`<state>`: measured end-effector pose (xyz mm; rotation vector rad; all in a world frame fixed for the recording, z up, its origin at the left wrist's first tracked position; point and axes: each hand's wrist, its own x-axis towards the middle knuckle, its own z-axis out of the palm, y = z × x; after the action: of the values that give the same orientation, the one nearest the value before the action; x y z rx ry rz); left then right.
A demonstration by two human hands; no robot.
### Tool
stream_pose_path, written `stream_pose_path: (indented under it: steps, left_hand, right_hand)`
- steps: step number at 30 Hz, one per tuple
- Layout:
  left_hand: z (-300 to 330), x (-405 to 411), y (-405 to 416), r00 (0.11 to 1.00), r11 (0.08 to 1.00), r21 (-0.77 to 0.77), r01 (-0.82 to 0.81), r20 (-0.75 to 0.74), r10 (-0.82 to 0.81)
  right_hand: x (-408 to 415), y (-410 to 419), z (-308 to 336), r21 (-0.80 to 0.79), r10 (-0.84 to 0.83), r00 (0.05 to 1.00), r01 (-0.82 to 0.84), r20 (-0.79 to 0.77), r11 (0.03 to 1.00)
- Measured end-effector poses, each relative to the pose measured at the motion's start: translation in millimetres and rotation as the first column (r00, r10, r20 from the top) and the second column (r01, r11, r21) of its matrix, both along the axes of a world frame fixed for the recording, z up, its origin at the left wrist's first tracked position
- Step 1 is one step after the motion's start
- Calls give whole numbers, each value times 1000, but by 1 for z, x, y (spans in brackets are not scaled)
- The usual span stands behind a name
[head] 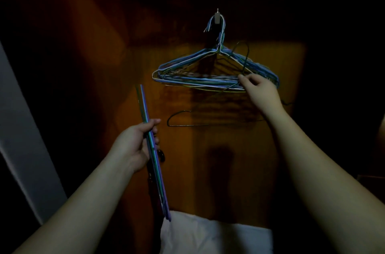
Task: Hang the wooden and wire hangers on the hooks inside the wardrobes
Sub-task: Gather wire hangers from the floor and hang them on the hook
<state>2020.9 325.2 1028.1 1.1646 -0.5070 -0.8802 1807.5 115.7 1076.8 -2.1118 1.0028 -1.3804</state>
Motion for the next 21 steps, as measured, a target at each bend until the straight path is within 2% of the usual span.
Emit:
stream_pose_path:
  steps: [14, 21]
  left_hand:
    - [54, -16, -35, 995, 990, -104, -98, 5, 99]
    - [61, -27, -38, 993, 987, -107, -119, 12, 121]
  right_hand:
    - [21, -30, 89, -166, -78, 996, 83, 35, 983]
    - [41, -47, 117, -210, -139, 989, 127, -41, 969]
